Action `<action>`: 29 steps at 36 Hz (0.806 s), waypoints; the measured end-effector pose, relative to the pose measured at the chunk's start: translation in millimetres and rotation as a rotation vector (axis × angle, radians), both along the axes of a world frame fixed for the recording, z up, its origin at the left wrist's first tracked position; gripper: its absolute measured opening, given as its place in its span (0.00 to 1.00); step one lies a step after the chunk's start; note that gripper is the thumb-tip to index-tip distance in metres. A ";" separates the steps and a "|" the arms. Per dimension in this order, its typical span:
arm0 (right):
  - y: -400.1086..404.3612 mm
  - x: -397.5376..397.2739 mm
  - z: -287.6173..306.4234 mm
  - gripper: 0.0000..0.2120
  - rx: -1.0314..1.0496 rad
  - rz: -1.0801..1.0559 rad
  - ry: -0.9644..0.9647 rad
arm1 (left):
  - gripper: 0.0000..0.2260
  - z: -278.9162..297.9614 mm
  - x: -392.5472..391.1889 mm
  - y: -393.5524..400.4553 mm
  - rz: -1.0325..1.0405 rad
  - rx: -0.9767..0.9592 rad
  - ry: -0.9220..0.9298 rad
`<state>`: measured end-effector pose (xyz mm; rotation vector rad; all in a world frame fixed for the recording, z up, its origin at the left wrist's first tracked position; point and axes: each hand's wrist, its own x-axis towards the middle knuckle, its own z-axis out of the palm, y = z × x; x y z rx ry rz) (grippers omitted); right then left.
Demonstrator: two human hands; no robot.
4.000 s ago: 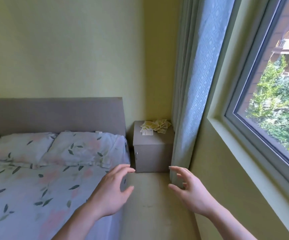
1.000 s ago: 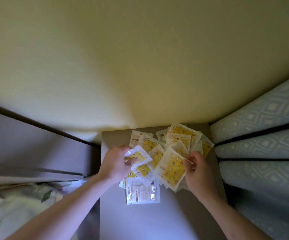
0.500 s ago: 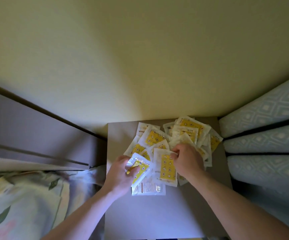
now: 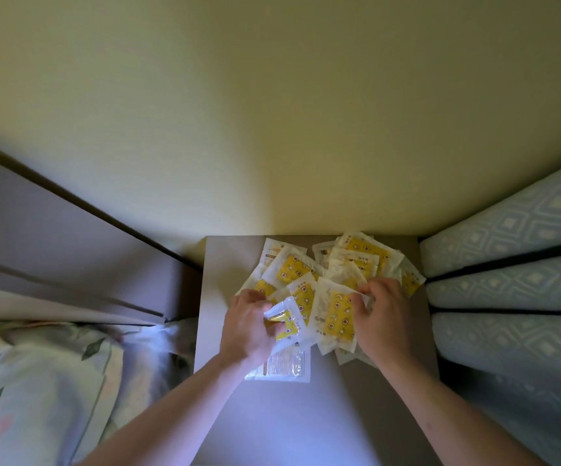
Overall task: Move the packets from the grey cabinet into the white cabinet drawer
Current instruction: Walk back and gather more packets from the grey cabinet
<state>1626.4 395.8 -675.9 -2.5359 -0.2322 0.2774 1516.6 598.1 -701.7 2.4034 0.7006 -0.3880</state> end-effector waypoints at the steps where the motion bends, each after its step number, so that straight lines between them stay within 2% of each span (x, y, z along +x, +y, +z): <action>1: 2.7 -0.8 -2.6 0.04 0.030 0.012 -0.011 | 0.18 -0.2 1.0 -0.7 0.014 -0.010 0.027; 7: 15.9 -7.9 -9.1 0.05 0.103 0.138 0.146 | 0.16 1.4 0.6 -4.1 0.038 -0.060 0.070; 12: 31.2 -3.4 -6.2 0.10 0.051 0.196 0.327 | 0.16 -0.7 -2.6 -4.8 0.086 -0.095 0.067; 19: 31.1 0.7 -4.5 0.15 0.073 0.149 0.506 | 0.10 7.7 -8.3 -5.2 0.185 -0.215 0.017; 23: 13.9 -2.5 2.2 0.17 0.134 0.131 0.519 | 0.11 15.6 -23.0 1.1 0.240 -0.276 -0.029; 27: -6.4 -0.5 7.9 0.17 0.100 0.114 0.417 | 0.12 20.9 -46.2 13.5 0.241 -0.336 -0.063; 29: -11.8 3.0 9.3 0.15 0.072 0.085 0.356 | 0.14 24.5 -57.9 20.2 0.219 -0.295 -0.076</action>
